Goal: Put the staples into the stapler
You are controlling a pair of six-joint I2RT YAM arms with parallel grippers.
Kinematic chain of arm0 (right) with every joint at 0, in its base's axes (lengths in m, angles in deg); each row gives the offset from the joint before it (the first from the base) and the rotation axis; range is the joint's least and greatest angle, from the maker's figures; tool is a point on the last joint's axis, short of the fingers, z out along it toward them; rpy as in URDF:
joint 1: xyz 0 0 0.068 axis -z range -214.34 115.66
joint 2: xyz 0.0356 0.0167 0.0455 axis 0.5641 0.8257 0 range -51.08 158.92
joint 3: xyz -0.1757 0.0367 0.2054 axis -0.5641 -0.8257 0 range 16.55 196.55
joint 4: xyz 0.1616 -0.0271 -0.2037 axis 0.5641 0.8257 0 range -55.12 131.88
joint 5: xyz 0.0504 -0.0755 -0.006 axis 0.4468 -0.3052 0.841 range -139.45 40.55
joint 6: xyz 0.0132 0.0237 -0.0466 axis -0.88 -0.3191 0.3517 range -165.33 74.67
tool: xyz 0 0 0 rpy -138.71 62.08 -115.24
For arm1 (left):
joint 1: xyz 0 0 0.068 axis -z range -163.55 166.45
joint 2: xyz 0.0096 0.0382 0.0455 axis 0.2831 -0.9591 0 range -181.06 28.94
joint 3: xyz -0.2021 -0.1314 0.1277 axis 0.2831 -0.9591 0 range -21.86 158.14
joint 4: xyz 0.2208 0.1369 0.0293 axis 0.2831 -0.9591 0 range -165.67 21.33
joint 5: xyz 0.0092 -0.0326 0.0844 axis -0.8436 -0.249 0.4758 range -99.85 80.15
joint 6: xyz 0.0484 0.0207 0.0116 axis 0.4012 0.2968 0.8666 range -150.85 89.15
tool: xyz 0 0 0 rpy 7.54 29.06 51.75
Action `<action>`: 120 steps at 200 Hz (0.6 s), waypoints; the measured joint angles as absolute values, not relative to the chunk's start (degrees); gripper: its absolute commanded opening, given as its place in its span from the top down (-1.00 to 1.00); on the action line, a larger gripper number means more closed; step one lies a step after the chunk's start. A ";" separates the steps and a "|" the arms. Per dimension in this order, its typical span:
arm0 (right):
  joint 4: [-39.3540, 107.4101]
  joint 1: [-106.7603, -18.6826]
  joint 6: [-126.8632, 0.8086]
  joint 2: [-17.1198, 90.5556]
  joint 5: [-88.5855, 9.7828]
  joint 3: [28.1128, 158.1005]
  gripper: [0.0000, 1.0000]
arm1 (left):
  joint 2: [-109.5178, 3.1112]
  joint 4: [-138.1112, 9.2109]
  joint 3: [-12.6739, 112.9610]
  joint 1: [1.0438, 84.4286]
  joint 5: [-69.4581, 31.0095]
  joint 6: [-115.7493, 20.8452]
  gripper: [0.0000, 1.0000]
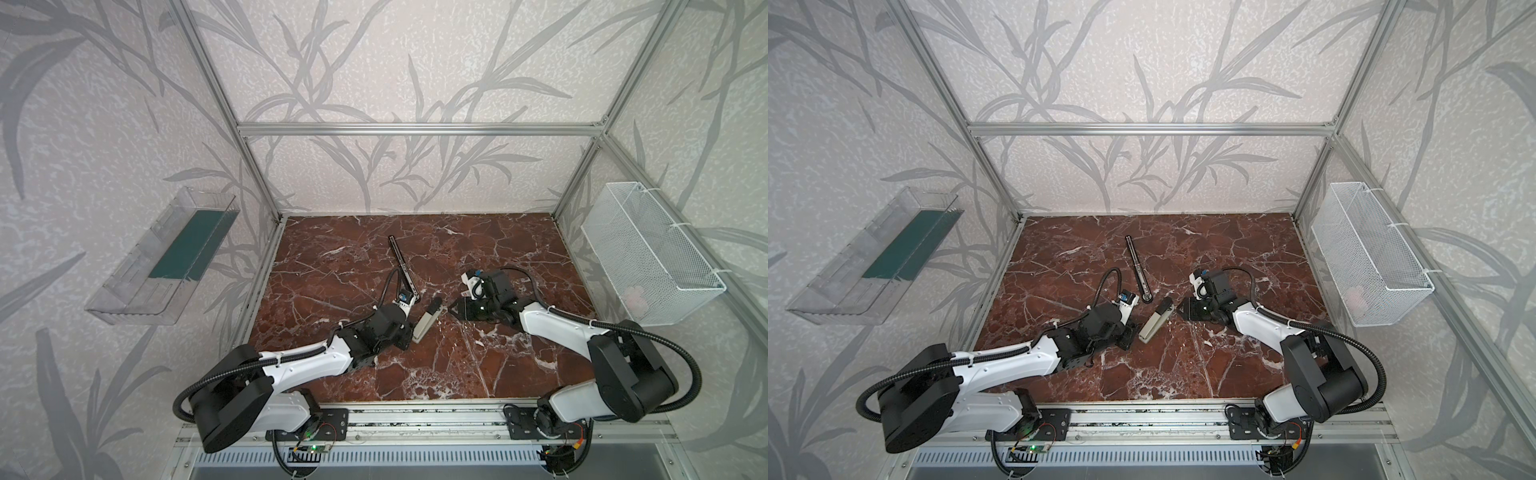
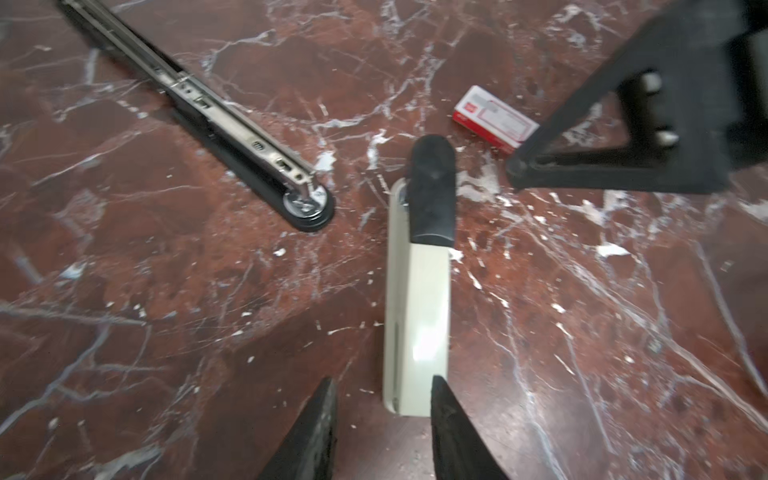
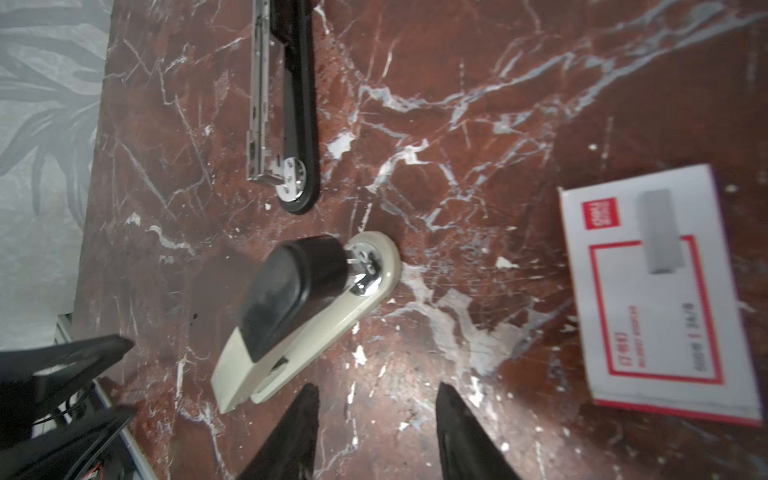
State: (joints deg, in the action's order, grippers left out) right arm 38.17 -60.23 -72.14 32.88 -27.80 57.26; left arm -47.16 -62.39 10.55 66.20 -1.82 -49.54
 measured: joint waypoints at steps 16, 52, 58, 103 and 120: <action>39.98 -61.15 -72.77 33.23 -27.87 58.33 0.00 | -50.91 -64.88 12.56 65.57 0.12 -50.75 0.28; 43.46 -63.48 -74.91 37.45 -28.50 63.51 -0.04 | -60.05 -70.34 19.03 65.15 -0.20 -52.58 0.36; 43.74 -63.77 -75.35 38.32 -28.53 64.39 -0.05 | -60.95 -70.52 19.44 65.18 -0.86 -52.69 0.36; 46.43 -64.47 -77.34 43.09 -29.99 69.70 -0.06 | -62.24 -68.20 18.63 65.85 -8.49 -53.17 0.37; 47.35 -64.77 -77.49 45.16 -30.60 72.58 -0.05 | -62.26 -66.10 18.37 66.97 -11.77 -53.61 0.37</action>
State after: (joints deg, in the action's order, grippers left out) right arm 47.35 -64.77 -77.49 45.16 -30.60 72.58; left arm -62.26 -66.10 18.37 66.97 -11.77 -53.61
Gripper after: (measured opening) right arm 0.528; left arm 0.314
